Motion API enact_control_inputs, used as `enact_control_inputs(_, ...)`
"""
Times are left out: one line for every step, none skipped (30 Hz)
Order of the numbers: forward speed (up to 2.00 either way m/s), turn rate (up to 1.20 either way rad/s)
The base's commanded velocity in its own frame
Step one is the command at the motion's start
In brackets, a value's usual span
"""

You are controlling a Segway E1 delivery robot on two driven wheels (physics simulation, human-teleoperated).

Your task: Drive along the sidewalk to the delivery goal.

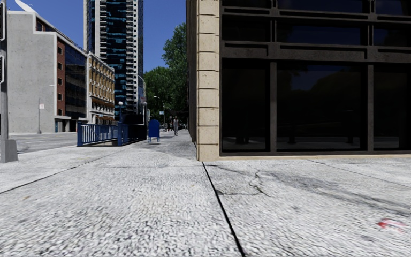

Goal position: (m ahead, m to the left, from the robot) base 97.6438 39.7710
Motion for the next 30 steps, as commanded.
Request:
enact_control_inputs(1.4, 0.08)
enact_control_inputs(1.4, 0.08)
enact_control_inputs(1.4, 0.12)
enact_control_inputs(1.39, 0.16)
enact_control_inputs(1.39, 0.2)
enact_control_inputs(1.39, 0.25)
enact_control_inputs(1.39, 0.28)
enact_control_inputs(1.39, 0.28)
enact_control_inputs(1.39, 0.3)
enact_control_inputs(1.39, 0.34)
enact_control_inputs(1.39, 0.38)
enact_control_inputs(1.39, 0.43)
enact_control_inputs(1.39, 0.46)
enact_control_inputs(1.39, 0.48)
enact_control_inputs(1.39, 0.48)
enact_control_inputs(1.39, 0.48)
enact_control_inputs(1.39, 0.49)
enact_control_inputs(1.39, 0.5)
enact_control_inputs(1.39, 0.54)
enact_control_inputs(1.39, 0.56)
enact_control_inputs(1.39, 0.56)
enact_control_inputs(1.39, 0.56)
enact_control_inputs(1.39, 0.57)
enact_control_inputs(1.39, 0.57)
enact_control_inputs(1.39, 0.57)
enact_control_inputs(1.39, 0.57)
enact_control_inputs(1.39, 0.57)
enact_control_inputs(1.39, 0.57)
enact_control_inputs(1.39, 0.57)
enact_control_inputs(1.39, 0.57)
